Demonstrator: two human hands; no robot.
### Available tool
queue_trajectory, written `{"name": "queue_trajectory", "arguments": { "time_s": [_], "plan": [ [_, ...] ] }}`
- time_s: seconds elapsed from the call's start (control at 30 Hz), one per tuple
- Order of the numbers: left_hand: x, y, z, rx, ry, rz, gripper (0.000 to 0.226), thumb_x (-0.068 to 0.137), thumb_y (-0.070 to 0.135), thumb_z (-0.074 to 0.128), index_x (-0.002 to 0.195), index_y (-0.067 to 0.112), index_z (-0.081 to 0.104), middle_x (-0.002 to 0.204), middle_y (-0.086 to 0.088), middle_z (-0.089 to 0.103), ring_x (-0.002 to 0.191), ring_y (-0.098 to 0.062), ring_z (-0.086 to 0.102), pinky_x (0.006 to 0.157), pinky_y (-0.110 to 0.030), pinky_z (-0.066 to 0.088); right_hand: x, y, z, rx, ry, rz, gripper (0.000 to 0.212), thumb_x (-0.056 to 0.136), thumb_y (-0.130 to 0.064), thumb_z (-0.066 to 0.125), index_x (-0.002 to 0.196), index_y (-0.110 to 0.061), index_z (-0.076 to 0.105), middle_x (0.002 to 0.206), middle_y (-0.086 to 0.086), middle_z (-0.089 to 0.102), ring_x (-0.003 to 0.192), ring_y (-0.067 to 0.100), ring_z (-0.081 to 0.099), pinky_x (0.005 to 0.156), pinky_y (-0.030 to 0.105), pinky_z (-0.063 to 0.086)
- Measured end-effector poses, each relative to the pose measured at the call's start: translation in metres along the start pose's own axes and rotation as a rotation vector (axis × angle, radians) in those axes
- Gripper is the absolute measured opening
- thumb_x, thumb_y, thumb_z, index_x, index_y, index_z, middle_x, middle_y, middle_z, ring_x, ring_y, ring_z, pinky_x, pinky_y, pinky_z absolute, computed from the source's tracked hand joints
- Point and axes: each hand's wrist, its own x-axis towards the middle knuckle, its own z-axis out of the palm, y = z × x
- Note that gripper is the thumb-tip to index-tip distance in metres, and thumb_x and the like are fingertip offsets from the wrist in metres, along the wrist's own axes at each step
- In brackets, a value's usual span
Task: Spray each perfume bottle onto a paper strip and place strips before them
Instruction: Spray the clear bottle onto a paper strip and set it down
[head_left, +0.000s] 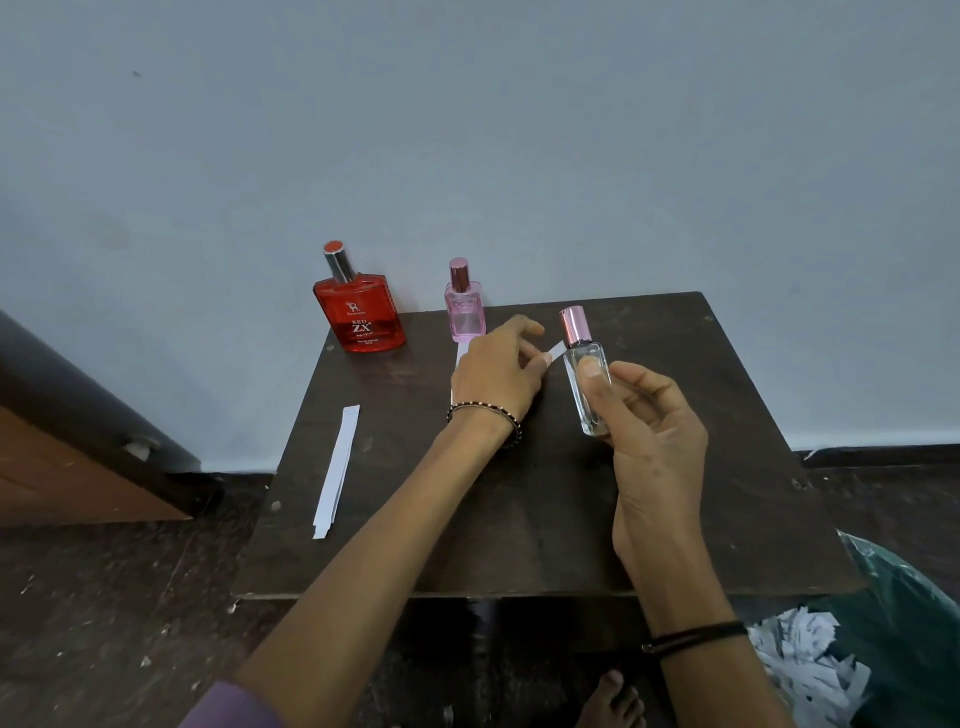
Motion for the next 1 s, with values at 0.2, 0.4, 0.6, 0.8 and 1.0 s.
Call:
{"name": "queue_trajectory", "arguments": {
  "time_s": [0.2,0.4,0.6,0.8,1.0],
  "plan": [
    [0.003,-0.003,0.007,-0.128,0.125,-0.123,0.020,0.088,0.029,0.071,0.106,0.020,0.069,0.070,0.014,0.061,0.085,-0.014,0.067,0.084,-0.033,0.054,0.001,0.000,0.001,-0.022,0.004,-0.004,0.030,0.075,-0.025,0.086,0.100,-0.019,0.070,0.083,-0.010,0.077,0.076,0.001,0.071,0.068,0.015,0.056],
    [0.010,0.013,0.012,-0.202,0.193,-0.272,0.014,0.084,0.024,0.074,0.097,0.018,0.073,0.063,0.012,0.063,0.080,-0.014,0.070,0.072,-0.025,0.051,-0.002,-0.002,0.004,-0.016,0.000,-0.005,0.032,0.074,-0.024,0.086,0.101,-0.016,0.071,0.086,-0.004,0.077,0.077,0.003,0.071,0.069,0.016,0.057],
    [0.016,0.022,0.020,-0.156,0.291,-0.343,0.009,0.083,0.035,0.074,0.087,0.027,0.076,0.086,0.008,0.077,0.085,-0.016,0.069,0.069,-0.029,0.050,-0.001,-0.002,0.003,-0.036,0.011,-0.006,0.032,0.075,-0.026,0.085,0.102,-0.017,0.071,0.087,-0.005,0.076,0.080,0.004,0.071,0.072,0.018,0.058],
    [0.017,0.018,0.028,-0.265,0.358,-0.354,0.008,0.086,0.024,0.073,0.087,0.017,0.077,0.081,0.001,0.077,0.080,-0.017,0.071,0.069,-0.025,0.051,-0.001,-0.003,0.002,-0.039,0.013,-0.007,0.040,0.068,-0.034,0.084,0.102,-0.019,0.070,0.084,-0.010,0.077,0.079,0.002,0.072,0.071,0.016,0.057],
    [0.019,0.010,0.031,-0.298,0.359,-0.312,0.004,0.087,0.012,0.071,0.087,0.010,0.074,0.081,-0.004,0.074,0.076,-0.022,0.072,0.069,-0.042,0.061,0.001,-0.001,0.002,-0.034,0.009,-0.007,0.034,0.075,-0.027,0.086,0.104,-0.017,0.071,0.085,-0.007,0.076,0.079,0.002,0.072,0.069,0.015,0.055]
  ]
}}
